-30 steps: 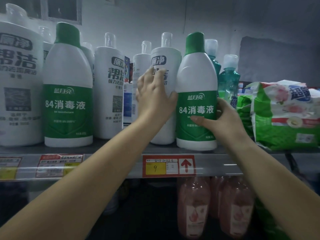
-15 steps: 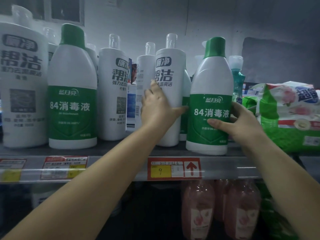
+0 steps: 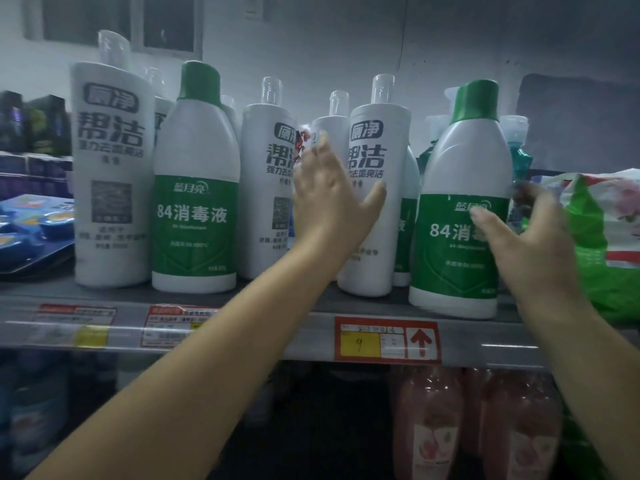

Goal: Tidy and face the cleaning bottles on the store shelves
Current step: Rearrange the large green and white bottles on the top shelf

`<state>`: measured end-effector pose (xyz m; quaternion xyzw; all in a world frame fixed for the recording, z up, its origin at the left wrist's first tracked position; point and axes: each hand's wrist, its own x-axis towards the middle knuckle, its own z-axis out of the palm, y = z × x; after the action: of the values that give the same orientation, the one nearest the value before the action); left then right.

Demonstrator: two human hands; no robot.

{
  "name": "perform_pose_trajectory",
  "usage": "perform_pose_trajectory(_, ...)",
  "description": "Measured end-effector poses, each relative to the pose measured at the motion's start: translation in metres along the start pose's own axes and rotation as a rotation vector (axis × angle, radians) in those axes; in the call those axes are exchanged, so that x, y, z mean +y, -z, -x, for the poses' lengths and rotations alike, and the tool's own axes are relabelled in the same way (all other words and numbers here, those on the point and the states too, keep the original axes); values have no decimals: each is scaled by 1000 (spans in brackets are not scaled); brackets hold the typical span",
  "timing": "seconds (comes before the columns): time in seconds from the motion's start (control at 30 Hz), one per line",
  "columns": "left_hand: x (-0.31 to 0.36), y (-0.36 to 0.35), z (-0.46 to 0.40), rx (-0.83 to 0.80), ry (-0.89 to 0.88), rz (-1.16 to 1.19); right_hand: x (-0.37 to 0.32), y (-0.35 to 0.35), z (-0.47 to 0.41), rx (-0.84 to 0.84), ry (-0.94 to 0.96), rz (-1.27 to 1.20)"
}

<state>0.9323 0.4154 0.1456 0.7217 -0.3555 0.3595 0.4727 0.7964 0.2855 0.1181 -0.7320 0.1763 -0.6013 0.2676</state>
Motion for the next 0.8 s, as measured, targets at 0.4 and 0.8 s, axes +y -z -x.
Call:
perform_pose_trajectory(0.4, -95, 74, -14, 234, 188, -528, -93, -91, 12, 25, 442, 194)
perform_pose_trajectory(0.8, -70, 86, -15, 320, 148, -234, -80, -95, 28, -62, 436, 141)
